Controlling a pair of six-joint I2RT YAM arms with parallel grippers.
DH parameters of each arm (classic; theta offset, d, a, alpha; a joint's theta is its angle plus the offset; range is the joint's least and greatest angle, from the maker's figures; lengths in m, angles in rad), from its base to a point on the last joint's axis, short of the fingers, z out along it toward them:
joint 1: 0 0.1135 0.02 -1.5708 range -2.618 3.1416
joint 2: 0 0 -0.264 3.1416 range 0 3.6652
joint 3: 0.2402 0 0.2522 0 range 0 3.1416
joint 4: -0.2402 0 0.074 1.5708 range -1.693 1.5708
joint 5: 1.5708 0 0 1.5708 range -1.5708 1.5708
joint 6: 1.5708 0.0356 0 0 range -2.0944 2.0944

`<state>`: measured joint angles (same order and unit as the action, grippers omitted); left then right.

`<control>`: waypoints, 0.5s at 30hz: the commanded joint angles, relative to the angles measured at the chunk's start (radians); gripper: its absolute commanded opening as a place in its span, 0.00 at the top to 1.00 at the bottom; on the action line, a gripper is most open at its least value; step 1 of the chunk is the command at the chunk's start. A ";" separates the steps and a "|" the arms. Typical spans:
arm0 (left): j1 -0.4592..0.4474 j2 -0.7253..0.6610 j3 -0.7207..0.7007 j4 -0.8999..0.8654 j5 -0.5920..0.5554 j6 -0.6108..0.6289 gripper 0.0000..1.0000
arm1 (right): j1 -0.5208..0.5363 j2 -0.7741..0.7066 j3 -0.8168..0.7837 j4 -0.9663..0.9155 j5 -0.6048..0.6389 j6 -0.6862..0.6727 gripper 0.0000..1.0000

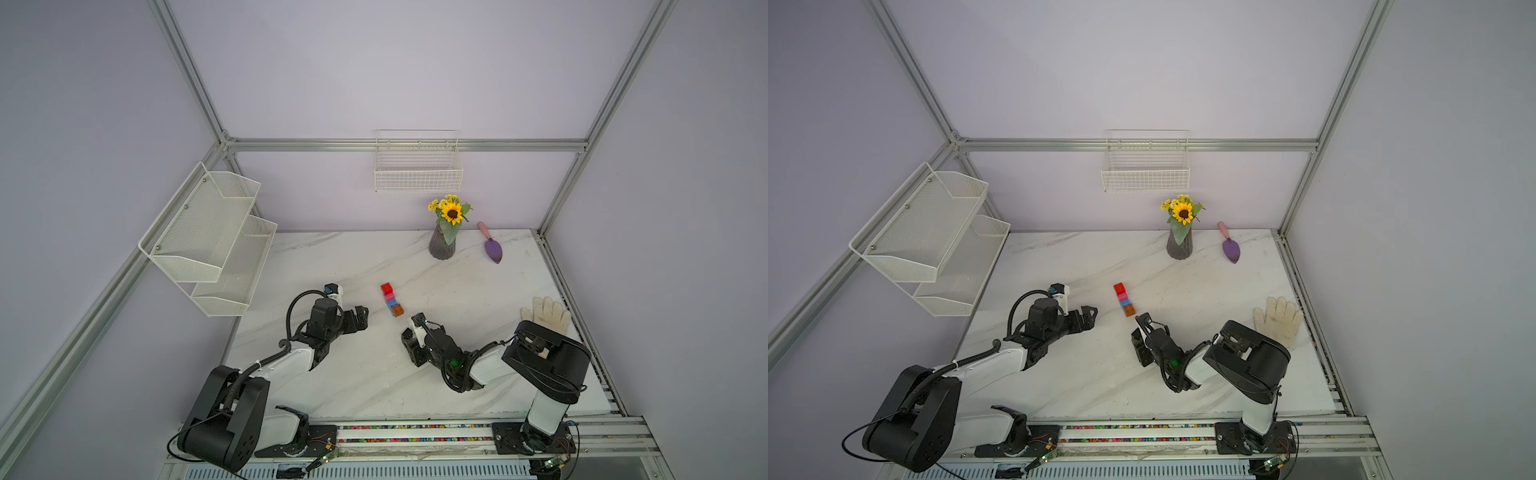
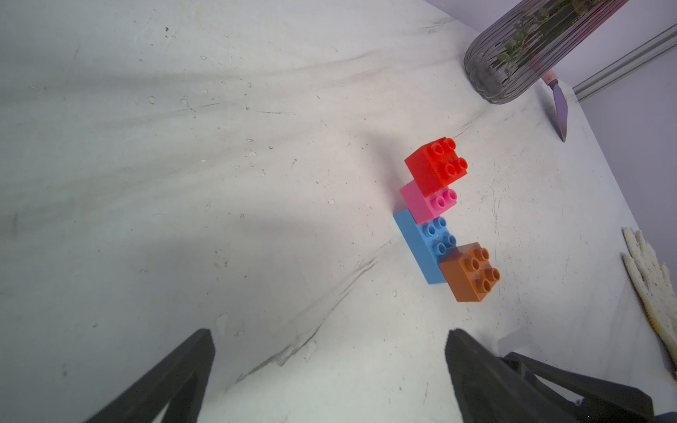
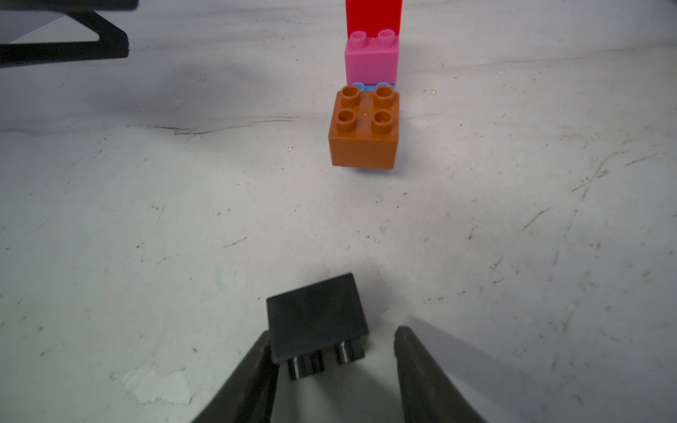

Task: Assemble the letter v with lego
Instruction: Pick up the lego brick from the center of the board.

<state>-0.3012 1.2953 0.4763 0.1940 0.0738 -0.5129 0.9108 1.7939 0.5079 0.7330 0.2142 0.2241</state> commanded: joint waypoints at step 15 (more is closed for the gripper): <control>0.005 0.017 -0.006 0.056 -0.005 -0.004 0.00 | 0.004 0.061 -0.012 -0.085 -0.012 0.027 0.51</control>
<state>-0.3012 1.3075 0.4763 0.2024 0.0738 -0.5129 0.9108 1.8122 0.5125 0.7570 0.2195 0.2249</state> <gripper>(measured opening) 0.997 0.492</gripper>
